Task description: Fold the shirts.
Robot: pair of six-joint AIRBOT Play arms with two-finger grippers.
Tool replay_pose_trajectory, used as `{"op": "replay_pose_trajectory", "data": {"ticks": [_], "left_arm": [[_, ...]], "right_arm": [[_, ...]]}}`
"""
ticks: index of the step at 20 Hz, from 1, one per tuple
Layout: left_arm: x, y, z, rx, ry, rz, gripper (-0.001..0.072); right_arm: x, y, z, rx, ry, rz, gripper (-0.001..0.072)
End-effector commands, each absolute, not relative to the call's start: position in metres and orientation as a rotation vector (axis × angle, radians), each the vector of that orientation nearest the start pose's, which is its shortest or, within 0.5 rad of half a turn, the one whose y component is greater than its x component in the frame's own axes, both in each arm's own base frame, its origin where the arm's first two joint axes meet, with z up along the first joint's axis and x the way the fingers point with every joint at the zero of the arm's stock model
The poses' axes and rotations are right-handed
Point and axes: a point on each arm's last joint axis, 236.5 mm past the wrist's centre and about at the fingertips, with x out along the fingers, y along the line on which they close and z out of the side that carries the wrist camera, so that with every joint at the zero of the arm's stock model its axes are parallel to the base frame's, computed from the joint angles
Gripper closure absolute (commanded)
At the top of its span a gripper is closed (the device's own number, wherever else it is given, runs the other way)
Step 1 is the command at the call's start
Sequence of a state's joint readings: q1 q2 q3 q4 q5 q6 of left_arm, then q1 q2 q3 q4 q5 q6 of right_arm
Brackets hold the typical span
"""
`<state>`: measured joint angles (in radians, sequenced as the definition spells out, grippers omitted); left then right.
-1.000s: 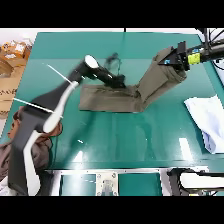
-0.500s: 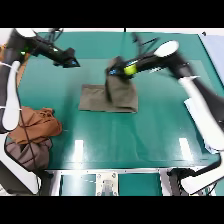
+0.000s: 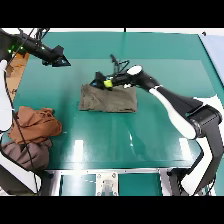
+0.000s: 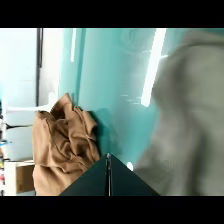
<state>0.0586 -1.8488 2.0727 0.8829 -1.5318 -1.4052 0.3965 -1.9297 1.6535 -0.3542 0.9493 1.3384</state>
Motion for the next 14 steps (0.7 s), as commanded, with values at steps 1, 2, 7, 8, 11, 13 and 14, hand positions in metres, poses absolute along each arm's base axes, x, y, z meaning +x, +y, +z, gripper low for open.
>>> {"op": "replay_pose_trajectory", "data": {"ticks": [1, 2, 7, 8, 11, 13, 14], "left_arm": [[0.511, -0.119, 0.103, -0.368, 1.165, -0.607, 0.0684], [0.51, -0.119, 0.102, -0.367, 1.167, -0.607, 0.0684], [0.516, -0.088, 0.082, -0.263, 1.195, -0.478, 0.0684], [0.516, -0.082, 0.079, -0.247, 1.203, -0.454, 0.0684], [0.513, -0.078, 0.069, -0.246, 1.229, -0.432, 0.0684], [0.514, -0.078, 0.066, -0.259, 1.236, -0.422, 0.0684], [0.514, -0.077, 0.066, -0.261, 1.235, -0.415, 0.0684]], "right_arm": [[0.476, 0.306, 0.015, 0.84, 1.248, 0.826, 0.0694], [0.482, 0.271, 0.016, 0.87, 1.231, 0.767, 0.0694], [0.457, 0.123, 0.009, 0.848, 1.093, 0.614, 0.007], [0.452, 0.112, -0.001, 0.844, 1.093, 0.606, 0.0067], [0.442, 0.117, -0.036, 0.829, 1.143, 0.62, 0.0067], [0.44, 0.139, -0.061, 0.818, 1.195, 0.621, 0.0068], [0.439, 0.151, -0.072, 0.808, 1.215, 0.619, 0.0068]]}}
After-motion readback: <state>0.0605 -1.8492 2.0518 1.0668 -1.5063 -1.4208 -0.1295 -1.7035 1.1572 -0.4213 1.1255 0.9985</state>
